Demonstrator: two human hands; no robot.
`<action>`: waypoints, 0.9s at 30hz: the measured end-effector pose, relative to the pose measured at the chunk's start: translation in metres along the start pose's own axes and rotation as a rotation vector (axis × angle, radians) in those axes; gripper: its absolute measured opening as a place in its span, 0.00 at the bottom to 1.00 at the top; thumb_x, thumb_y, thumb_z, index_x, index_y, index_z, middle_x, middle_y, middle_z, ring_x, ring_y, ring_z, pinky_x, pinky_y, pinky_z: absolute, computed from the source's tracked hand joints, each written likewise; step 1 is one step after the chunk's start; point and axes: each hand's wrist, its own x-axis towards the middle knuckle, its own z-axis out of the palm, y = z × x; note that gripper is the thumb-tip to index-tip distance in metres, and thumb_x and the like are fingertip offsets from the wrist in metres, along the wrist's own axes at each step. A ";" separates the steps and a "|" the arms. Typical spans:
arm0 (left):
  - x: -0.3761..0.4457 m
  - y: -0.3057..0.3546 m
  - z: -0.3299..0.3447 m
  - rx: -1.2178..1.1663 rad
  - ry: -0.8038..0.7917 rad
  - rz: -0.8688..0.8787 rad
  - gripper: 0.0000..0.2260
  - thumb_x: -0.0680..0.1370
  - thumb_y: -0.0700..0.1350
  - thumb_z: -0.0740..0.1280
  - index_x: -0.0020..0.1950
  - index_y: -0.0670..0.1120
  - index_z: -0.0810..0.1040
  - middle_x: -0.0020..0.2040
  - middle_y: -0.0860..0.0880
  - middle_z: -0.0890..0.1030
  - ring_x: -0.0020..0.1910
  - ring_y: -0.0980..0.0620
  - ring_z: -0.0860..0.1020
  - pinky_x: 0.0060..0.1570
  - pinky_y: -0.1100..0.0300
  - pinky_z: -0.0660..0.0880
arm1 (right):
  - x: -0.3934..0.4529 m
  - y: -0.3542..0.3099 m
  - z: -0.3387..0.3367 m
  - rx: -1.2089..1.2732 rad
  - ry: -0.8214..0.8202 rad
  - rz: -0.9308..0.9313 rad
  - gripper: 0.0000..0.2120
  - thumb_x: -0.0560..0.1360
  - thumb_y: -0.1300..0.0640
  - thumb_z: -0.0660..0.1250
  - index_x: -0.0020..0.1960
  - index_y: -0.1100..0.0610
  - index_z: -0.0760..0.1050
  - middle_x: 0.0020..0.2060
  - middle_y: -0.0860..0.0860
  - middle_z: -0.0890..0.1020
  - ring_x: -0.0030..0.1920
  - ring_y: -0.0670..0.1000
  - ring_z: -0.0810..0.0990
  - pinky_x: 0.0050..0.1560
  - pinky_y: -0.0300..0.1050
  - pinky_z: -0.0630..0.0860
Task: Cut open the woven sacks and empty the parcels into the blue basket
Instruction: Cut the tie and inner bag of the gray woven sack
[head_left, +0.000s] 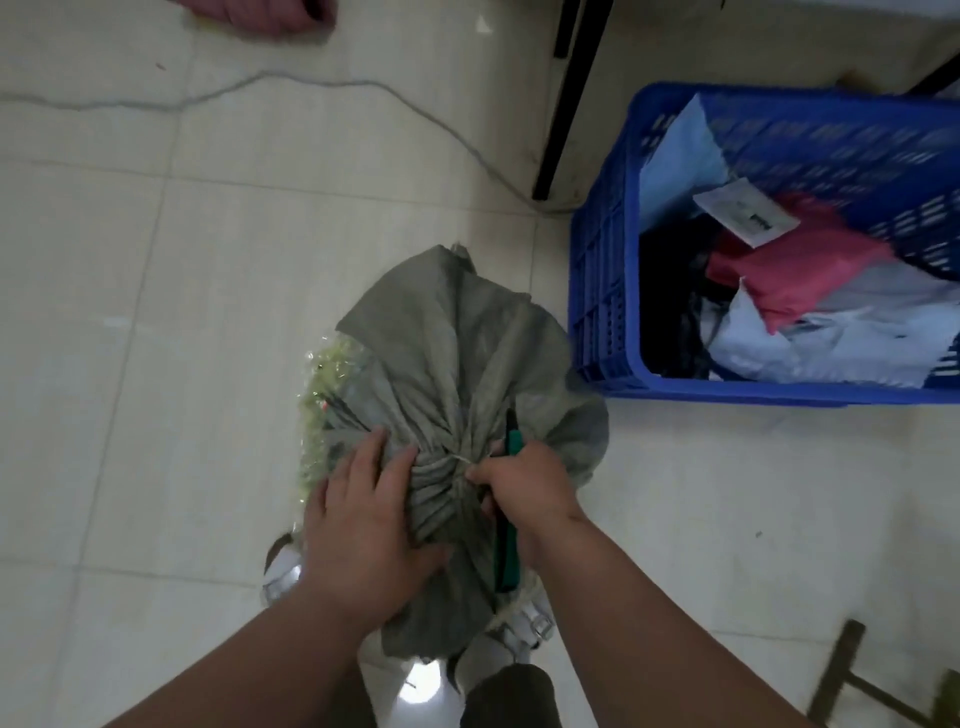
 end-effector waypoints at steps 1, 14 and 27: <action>-0.008 0.004 -0.007 0.004 0.054 0.003 0.42 0.62 0.66 0.72 0.73 0.55 0.63 0.77 0.49 0.57 0.75 0.46 0.59 0.72 0.44 0.55 | -0.012 -0.002 -0.001 0.008 -0.016 -0.018 0.07 0.71 0.66 0.69 0.43 0.58 0.72 0.36 0.56 0.77 0.30 0.52 0.74 0.31 0.41 0.71; -0.126 0.037 -0.079 -0.264 0.081 0.095 0.17 0.75 0.53 0.68 0.63 0.60 0.74 0.56 0.55 0.81 0.57 0.51 0.78 0.55 0.57 0.72 | -0.157 0.019 -0.022 0.049 0.023 -0.258 0.07 0.74 0.65 0.67 0.44 0.54 0.72 0.37 0.53 0.78 0.28 0.50 0.73 0.31 0.41 0.73; -0.203 0.145 -0.037 -1.046 -0.071 -0.100 0.10 0.75 0.40 0.68 0.49 0.53 0.84 0.46 0.51 0.86 0.50 0.50 0.83 0.59 0.47 0.77 | -0.207 0.084 -0.152 -0.060 0.038 -0.347 0.05 0.72 0.51 0.70 0.43 0.53 0.78 0.32 0.51 0.80 0.27 0.49 0.76 0.42 0.50 0.76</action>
